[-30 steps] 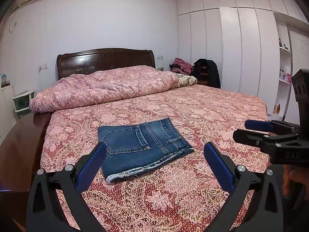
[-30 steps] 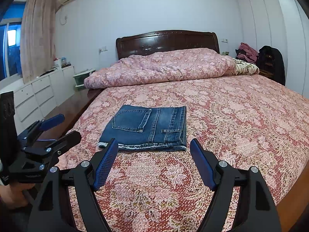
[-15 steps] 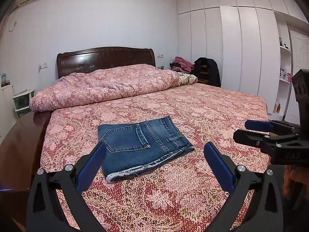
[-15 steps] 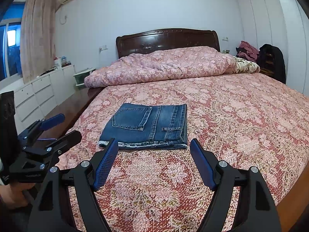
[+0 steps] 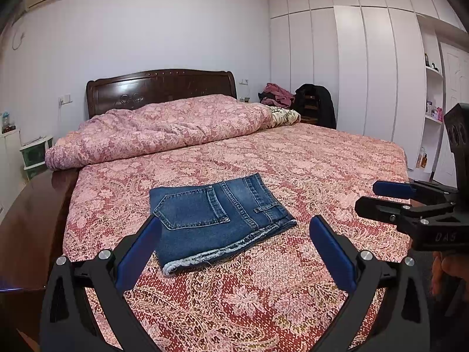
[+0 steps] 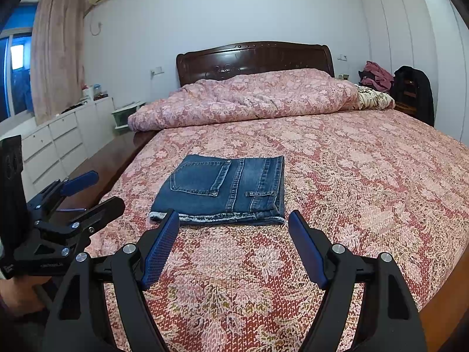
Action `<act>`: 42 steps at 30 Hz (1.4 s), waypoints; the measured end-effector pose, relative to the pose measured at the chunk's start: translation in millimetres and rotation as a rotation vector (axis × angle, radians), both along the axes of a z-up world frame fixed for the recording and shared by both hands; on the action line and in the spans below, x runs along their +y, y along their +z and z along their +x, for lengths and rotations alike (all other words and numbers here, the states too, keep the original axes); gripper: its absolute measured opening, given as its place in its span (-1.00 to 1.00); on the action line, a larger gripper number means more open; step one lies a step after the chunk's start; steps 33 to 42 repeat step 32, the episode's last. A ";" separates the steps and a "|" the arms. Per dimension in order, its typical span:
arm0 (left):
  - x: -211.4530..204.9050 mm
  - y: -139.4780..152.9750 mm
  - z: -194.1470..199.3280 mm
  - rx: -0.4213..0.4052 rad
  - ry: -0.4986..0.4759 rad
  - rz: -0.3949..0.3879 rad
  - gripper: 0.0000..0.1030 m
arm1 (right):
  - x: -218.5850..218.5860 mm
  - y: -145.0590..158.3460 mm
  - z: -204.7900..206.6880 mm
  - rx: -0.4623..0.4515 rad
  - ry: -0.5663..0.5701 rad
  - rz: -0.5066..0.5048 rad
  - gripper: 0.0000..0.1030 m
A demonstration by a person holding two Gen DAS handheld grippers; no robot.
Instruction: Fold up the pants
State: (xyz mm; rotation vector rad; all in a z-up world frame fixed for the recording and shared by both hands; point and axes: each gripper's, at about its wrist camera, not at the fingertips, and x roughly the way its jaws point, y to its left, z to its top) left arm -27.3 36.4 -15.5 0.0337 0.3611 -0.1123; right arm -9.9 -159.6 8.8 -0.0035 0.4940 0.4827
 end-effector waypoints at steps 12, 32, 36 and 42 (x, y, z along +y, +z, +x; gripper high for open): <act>-13.2 9.7 1.0 0.003 0.122 0.087 0.96 | 2.0 -2.7 2.5 0.015 0.009 -0.027 0.47; 12.4 -1.6 21.6 0.119 0.059 -0.110 0.95 | 2.5 -1.9 3.7 0.011 0.012 -0.031 0.47; 12.4 -1.6 21.6 0.119 0.059 -0.110 0.95 | 2.5 -1.9 3.7 0.011 0.012 -0.031 0.47; 12.4 -1.6 21.6 0.119 0.059 -0.110 0.95 | 2.5 -1.9 3.7 0.011 0.012 -0.031 0.47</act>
